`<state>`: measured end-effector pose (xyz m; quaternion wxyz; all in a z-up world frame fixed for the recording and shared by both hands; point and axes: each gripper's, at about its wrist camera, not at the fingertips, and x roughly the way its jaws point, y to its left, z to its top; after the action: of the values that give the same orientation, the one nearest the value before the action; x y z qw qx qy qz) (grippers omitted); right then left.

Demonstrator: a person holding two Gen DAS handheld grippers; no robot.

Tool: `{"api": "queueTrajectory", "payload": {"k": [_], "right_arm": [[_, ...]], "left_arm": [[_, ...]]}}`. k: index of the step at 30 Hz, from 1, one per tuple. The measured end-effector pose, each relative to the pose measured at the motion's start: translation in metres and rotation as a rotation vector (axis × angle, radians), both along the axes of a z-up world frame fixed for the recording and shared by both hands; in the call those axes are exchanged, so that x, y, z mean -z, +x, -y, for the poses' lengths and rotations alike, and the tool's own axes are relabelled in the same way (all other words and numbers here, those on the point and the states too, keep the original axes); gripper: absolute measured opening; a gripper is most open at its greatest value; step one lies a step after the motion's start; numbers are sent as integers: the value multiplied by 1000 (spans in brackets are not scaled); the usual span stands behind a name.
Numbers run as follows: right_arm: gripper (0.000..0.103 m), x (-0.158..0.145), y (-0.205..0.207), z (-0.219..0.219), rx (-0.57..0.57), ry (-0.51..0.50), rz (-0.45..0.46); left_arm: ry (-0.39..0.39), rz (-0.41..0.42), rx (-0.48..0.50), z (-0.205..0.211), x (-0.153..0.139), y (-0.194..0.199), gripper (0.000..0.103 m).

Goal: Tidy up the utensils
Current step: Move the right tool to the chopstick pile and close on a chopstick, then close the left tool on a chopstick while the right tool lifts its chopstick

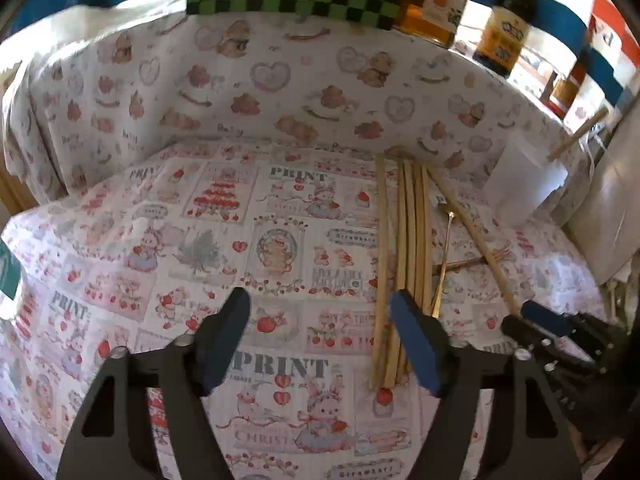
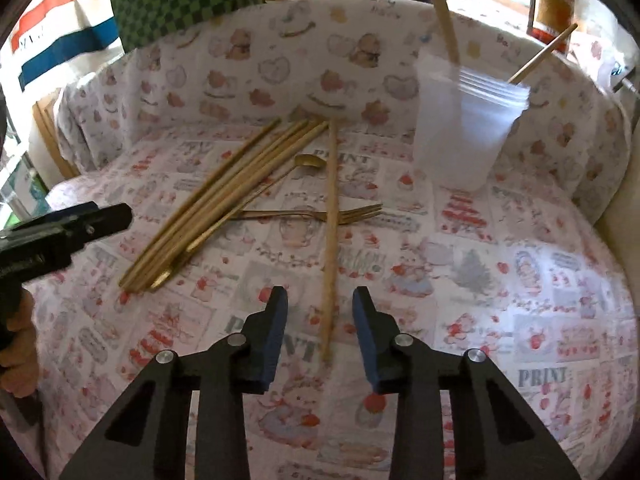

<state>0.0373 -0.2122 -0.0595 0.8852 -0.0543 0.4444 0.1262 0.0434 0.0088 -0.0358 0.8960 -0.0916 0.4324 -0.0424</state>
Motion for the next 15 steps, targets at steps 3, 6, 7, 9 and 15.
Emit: {"api": "queueTrajectory", "payload": {"k": [3, 6, 7, 9, 15], "right_arm": [[27, 2, -1, -3, -6, -34, 9], [12, 2, -2, -5, -21, -39, 14], [9, 1, -2, -6, -23, -42, 16], [8, 0, -2, -5, -23, -43, 18], [7, -2, -1, -3, -22, -58, 26]], "left_arm": [[-38, -33, 20, -2, 2, 1, 31], [-78, -83, 92, 7, 7, 2, 19], [-79, -88, 114, 12, 8, 2, 19], [-46, -87, 142, 22, 8, -1, 19], [80, -100, 134, 32, 11, -1, 23]]}}
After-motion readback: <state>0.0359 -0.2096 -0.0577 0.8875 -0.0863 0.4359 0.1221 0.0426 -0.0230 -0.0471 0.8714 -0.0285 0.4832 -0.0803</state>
